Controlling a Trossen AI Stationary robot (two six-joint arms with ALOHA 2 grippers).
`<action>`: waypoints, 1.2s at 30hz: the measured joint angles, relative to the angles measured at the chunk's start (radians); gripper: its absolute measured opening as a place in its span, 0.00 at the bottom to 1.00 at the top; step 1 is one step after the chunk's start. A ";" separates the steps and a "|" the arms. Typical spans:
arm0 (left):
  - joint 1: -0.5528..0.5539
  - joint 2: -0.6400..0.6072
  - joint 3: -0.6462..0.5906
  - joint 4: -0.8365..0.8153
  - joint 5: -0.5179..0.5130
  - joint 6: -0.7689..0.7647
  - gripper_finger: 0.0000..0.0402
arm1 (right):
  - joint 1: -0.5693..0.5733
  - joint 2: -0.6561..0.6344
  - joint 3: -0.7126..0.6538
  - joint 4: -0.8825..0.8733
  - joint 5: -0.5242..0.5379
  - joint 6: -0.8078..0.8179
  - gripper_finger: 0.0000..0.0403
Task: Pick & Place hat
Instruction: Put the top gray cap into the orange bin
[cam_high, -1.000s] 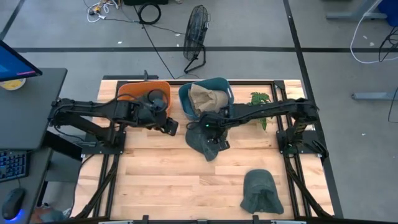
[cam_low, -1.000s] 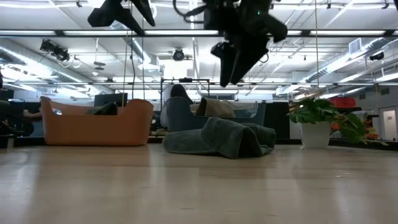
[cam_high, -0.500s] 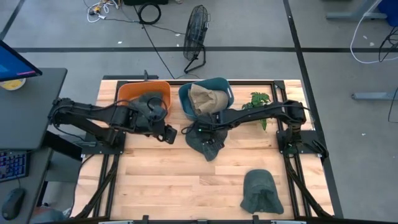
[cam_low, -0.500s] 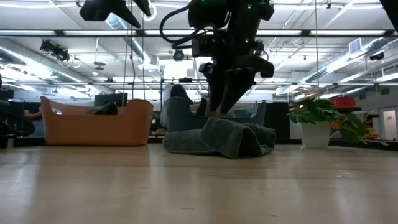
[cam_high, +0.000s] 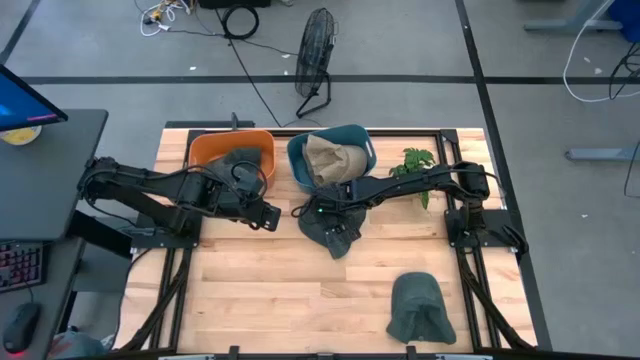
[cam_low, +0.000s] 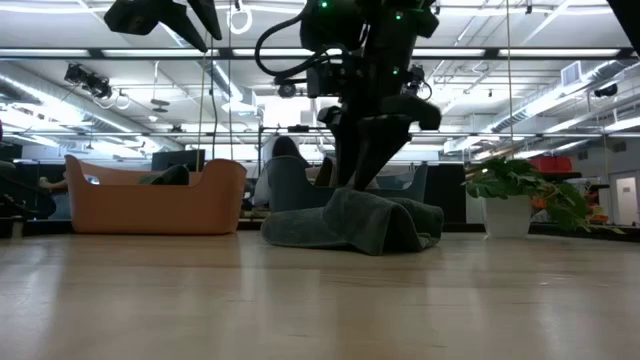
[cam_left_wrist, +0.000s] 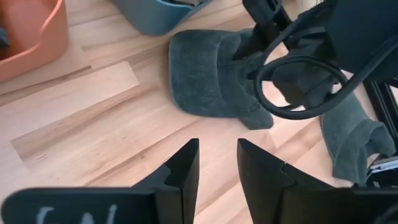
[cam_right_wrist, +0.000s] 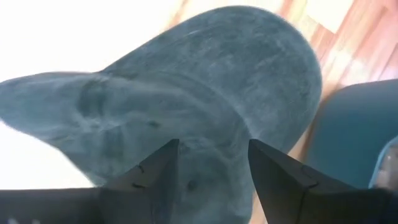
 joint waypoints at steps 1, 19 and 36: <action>0.000 0.000 0.000 0.004 0.000 0.001 0.27 | -0.003 0.005 0.000 0.010 0.000 0.000 0.48; -0.002 -0.001 0.000 0.067 0.000 0.084 0.26 | -0.025 0.060 -0.001 0.049 0.000 -0.019 0.05; 0.003 0.000 0.000 0.068 0.000 0.094 0.26 | 0.052 -0.189 -0.001 -0.014 0.013 0.038 0.02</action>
